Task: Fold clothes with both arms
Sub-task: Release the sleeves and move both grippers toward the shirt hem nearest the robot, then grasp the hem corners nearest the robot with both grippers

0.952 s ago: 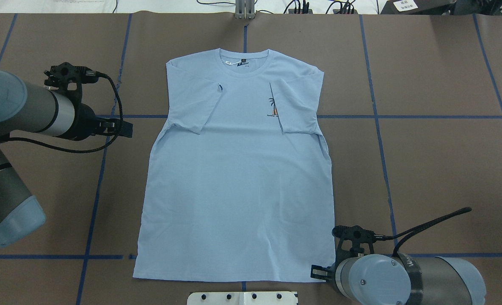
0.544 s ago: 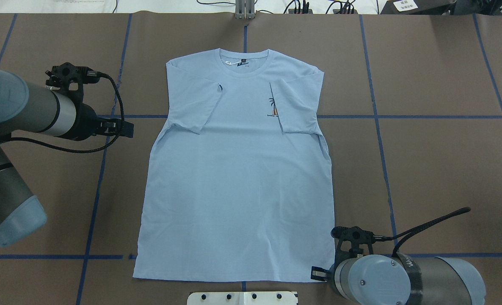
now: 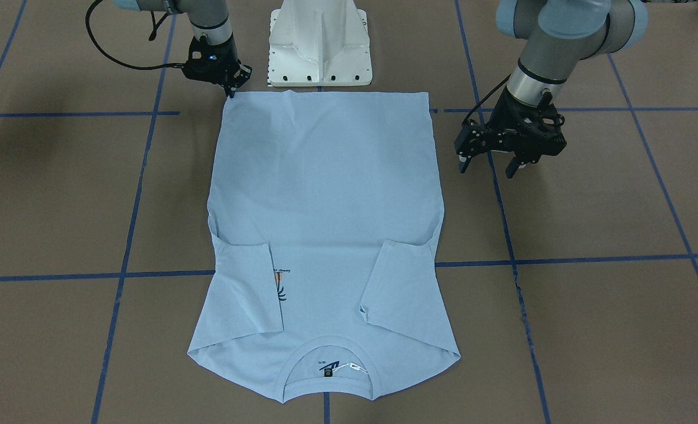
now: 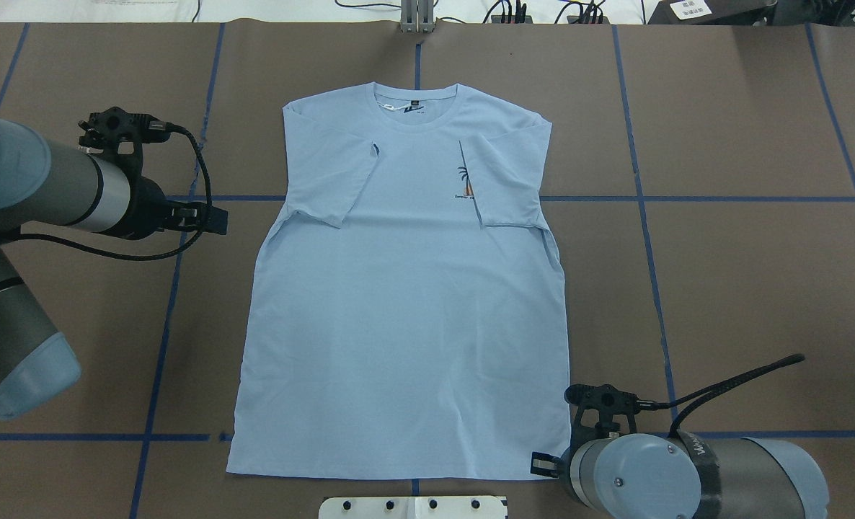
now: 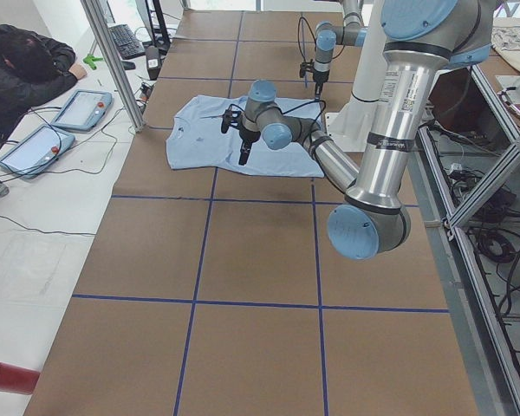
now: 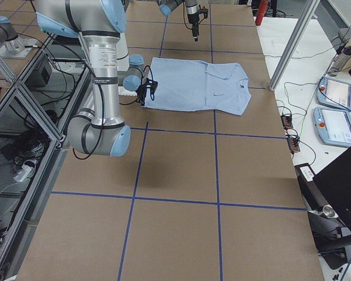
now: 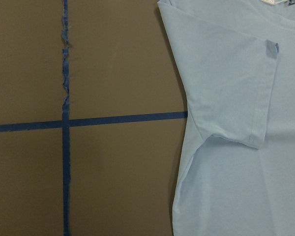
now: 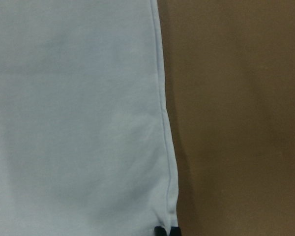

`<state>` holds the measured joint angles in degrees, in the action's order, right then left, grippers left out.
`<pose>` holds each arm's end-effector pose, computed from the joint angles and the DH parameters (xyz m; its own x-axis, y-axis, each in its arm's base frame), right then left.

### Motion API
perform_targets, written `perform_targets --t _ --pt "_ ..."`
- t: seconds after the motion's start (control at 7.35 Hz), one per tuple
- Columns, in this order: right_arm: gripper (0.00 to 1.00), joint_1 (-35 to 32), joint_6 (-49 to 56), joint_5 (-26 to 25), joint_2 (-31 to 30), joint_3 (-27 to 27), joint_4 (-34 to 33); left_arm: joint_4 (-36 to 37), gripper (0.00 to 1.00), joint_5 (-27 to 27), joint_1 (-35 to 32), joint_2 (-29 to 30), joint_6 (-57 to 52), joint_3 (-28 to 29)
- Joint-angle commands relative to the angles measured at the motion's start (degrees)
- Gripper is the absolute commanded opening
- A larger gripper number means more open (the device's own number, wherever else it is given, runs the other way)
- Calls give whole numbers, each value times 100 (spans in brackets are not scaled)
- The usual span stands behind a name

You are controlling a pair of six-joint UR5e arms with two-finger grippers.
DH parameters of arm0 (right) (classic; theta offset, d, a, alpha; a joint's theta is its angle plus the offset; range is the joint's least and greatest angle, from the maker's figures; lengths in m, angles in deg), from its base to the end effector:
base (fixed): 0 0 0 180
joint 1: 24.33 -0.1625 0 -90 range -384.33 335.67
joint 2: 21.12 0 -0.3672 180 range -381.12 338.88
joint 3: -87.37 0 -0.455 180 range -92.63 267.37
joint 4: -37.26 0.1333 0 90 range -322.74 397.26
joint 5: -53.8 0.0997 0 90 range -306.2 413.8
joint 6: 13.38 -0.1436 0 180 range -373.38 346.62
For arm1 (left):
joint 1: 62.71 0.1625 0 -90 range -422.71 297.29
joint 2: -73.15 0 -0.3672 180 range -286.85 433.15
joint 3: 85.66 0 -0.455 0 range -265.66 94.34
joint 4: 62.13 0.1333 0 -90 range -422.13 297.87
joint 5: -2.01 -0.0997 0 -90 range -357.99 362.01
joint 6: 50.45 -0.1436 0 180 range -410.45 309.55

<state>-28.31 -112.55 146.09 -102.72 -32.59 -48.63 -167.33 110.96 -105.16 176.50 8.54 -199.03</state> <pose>-0.5706 -0.1676 0.2819 0.7197 0.2097 0.6619 -0.1592 0.9777 -0.1367 0.3974 -0.4810 0.2530 0.6218 0.0916 -0.7778 0.1510 0.9605 0.2339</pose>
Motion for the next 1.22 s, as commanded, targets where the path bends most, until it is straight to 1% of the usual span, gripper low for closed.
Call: perform_targets --t 0.0,0.14,0.27,0.41,0.54,0.68,0.82,0.95,1.09 --pt "0 -6 -242 -132 64 -132 2 9 100 65 52 -78 931 -36" --pt "0 -76 -225 -141 82 -254 2 -61 100 13 662 -278 1940 -219" --pt "0 -103 -251 -158 100 -351 2 -53 100 -144 1225 -315 2802 -413" --pt "0 -164 -251 -158 179 -361 2 -1 100 -468 1883 -472 3559 -728" --pt "0 -182 -251 -158 179 -361 2 9 100 -871 2507 -665 4193 -914" --pt "0 -191 -251 -158 188 -361 2 43 100 -1258 3079 -745 4704 -855" --pt "0 -200 -251 -150 188 -361 2 79 99 -1497 3302 -755 4779 -767" --pt "0 -200 -251 -150 188 -353 2 79 99 -1517 3313 -755 4823 -688" --pt "0 -208 -242 -150 197 -344 2 88 98 -1517 3514 -885 5015 -661"
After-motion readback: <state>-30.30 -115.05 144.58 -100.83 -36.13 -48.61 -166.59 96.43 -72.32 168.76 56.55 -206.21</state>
